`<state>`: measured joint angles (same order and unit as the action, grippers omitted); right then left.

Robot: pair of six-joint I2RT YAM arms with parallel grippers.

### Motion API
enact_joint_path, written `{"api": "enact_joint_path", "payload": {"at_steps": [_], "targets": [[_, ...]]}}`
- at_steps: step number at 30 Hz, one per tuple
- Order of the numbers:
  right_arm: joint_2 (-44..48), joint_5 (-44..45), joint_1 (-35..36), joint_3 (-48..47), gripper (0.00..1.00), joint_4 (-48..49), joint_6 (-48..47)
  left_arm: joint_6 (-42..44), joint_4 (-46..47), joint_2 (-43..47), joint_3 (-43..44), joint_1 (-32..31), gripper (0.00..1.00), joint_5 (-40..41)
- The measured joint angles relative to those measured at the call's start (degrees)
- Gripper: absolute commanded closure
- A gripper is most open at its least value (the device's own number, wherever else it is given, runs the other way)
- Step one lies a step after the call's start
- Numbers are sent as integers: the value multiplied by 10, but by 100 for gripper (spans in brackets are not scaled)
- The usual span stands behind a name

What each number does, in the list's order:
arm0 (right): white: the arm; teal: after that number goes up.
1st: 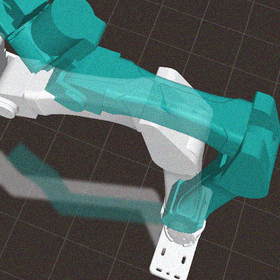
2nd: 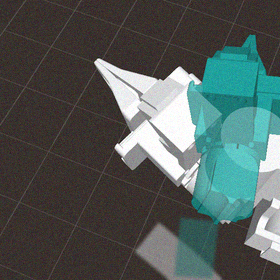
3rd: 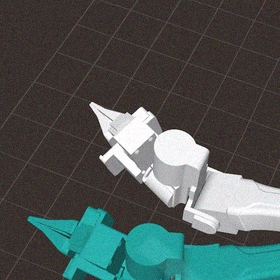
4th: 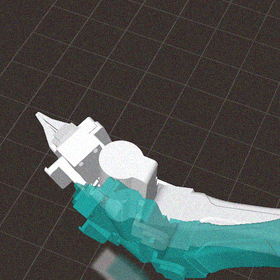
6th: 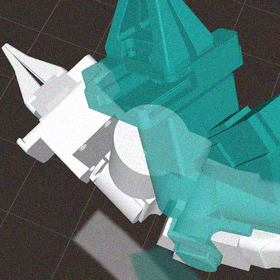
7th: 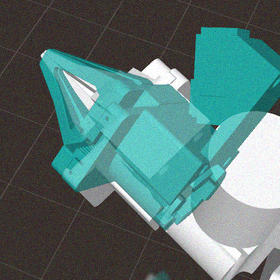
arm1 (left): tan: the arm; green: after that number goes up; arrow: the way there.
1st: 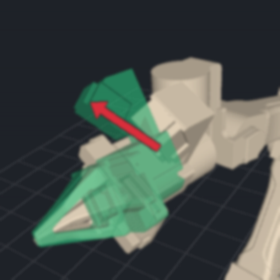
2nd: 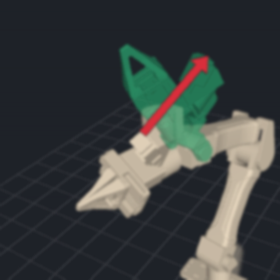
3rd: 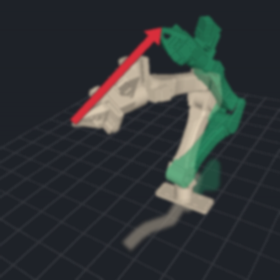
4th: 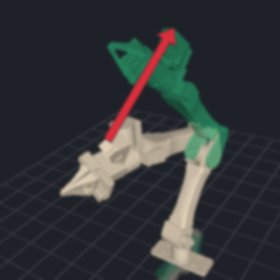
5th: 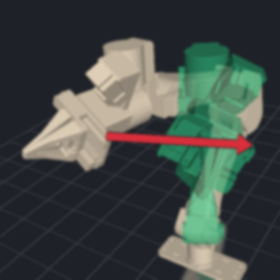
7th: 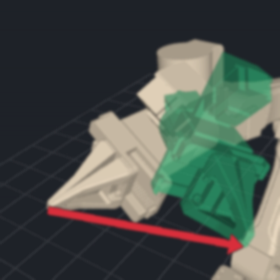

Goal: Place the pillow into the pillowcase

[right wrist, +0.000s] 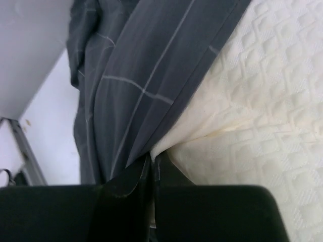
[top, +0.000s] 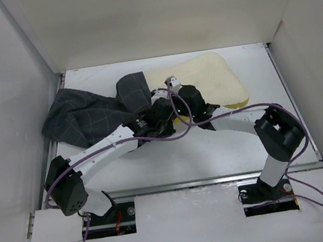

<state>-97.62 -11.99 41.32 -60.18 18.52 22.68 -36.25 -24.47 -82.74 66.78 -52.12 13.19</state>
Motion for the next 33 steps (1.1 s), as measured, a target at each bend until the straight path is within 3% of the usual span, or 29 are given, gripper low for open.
{"api": "enact_joint_path", "payload": {"at_steps": [2, 3, 5, 6, 7, 9, 10, 11, 14, 22, 25, 33], "targets": [[-19, -5, 3, 5, 100, 43, 36, 0, 1, -2, 1, -3, 100, -4], [-29, -11, 5, 13, 100, 68, 52, 0, -2, -4, 1, -3, 82, -6], [-43, -24, 6, 34, 100, 104, 74, -3, -6, -8, 1, -5, 70, -24], [-47, -26, 8, 44, 92, 116, 80, -6, -5, -10, 1, -9, 63, -32], [-47, -27, 9, 51, 72, 121, 82, -7, -6, -12, 1, -13, 45, -39], [-34, -28, 12, 63, 50, 118, 80, -10, -13, -12, 5, -20, 31, -42], [-21, -22, 13, 69, 39, 116, 73, -16, -27, -12, 10, -22, 10, -42], [-3, -17, 11, 75, 26, 113, 68, -18, -40, -11, 16, -24, 0, -32], [68, 2, 6, 84, 14, 80, 43, -21, -57, -9, 36, -25, 0, -14], [157, 14, -81, 72, 3, 7, -14, -12, -62, 22, 97, 26, 0, -3], [137, 23, -115, 20, 3, -50, -61, -2, -79, 8, 132, 61, 0, 8], [-10, 36, -132, -183, 2, -136, -162, 45, -96, -137, 308, 242, 0, 56]]}}
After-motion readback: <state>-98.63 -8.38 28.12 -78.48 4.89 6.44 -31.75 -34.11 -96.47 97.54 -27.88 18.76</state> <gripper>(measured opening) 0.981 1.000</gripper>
